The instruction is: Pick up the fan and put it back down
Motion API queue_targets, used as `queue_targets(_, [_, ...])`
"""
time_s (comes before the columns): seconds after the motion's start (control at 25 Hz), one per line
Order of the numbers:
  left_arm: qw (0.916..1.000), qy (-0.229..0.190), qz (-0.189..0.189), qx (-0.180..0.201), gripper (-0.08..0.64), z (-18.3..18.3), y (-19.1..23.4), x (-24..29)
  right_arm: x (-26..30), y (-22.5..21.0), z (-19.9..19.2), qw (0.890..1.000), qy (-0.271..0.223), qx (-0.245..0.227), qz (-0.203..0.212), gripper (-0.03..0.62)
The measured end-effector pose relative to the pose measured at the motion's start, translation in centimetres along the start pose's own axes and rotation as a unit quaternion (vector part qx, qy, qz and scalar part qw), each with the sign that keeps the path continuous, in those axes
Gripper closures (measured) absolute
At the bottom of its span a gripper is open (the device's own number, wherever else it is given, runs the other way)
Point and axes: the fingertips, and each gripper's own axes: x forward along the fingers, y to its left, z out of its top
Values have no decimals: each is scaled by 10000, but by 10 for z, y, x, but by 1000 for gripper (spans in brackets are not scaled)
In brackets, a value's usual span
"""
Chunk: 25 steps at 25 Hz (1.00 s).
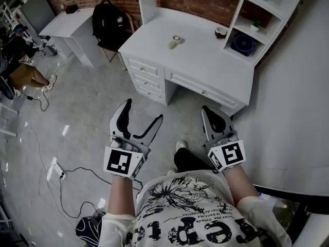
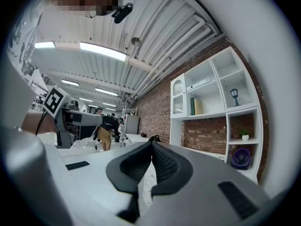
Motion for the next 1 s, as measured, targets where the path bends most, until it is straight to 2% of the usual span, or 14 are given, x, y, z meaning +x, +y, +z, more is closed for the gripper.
queue_targets(0.16, [9999,76,136,37,169,-8,25,26,35,-17,-7,9999,3,-54,88,577])
queue_targets(0.36, [9995,183,233,-47,169,-14,61,85,96,-59,-14,9998,22,-6,204,577])
queue_targets(0.76, [9993,236,281,45,170,-6,126,268,240,-203,-13,9997,-58,-30,241,577])
queue_targets(1.0, [9988,413,266,-22,170,-24,148,362,298,-282,-29,9997,116,37,211,577])
